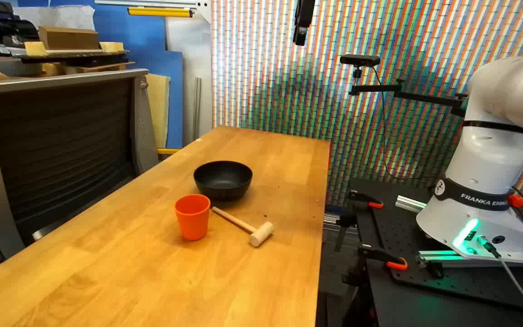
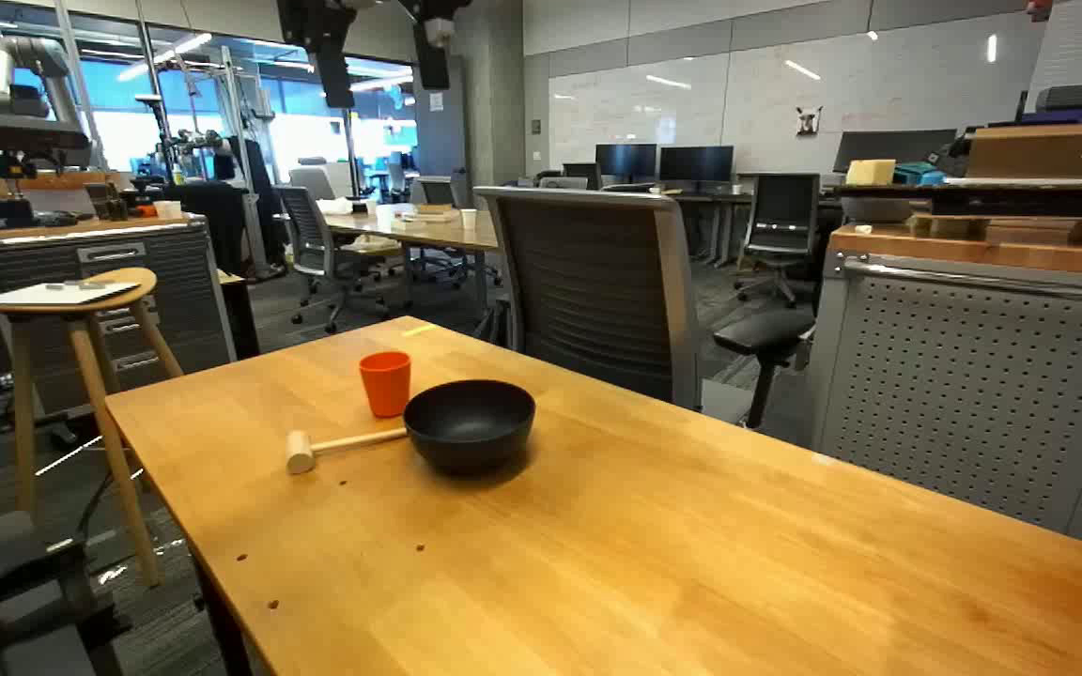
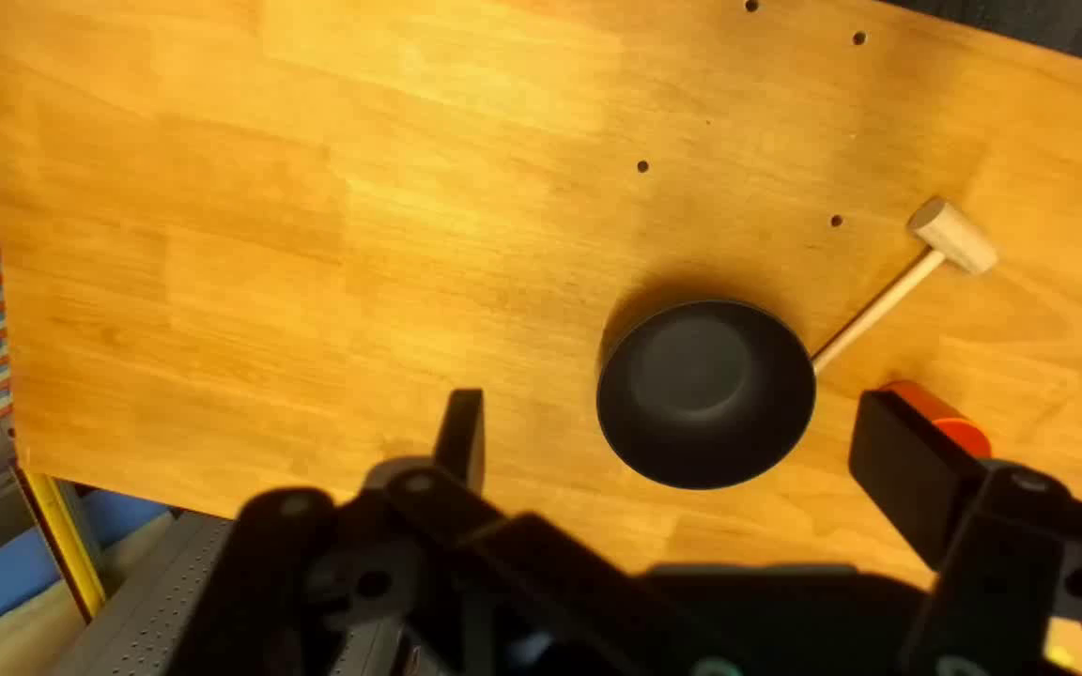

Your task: Put the cup in the bowl

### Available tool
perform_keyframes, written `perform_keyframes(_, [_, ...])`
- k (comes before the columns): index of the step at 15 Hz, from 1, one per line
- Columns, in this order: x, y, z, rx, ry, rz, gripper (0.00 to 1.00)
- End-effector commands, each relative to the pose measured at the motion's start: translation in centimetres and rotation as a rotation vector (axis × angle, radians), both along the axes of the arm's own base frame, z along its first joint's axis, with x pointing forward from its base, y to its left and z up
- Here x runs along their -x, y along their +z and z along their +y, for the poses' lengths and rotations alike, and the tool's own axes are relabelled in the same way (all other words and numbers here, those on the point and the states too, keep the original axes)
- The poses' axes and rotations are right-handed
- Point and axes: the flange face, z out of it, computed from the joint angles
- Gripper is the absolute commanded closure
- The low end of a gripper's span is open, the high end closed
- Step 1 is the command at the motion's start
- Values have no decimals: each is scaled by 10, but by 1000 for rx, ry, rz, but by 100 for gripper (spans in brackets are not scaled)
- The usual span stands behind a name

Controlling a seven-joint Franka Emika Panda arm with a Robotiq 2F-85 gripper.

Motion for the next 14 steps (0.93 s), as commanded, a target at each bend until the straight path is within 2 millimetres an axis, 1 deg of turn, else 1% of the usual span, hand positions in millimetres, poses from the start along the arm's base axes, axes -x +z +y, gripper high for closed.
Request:
perform_keyframes(1, [-1,2,0,1,0,-3,0])
perform_keyframes(5, [0,6,0,2,-1,-13,0])
perform_keyframes(6, [-7,3,0,6,3,-2,0])
perform_keyframes(7, [-21,-3,8,11,-11,11,0])
perform_keyframes(8, [-34,-9,19,7,-1,23,0])
perform_keyframes(10, [-71,-28,55,8,41,51,0])
perform_keyframes(11, [-84,-36,70,6,66,68,0])
perform_keyframes(14, [-131,-66,120,3,132,115,0])
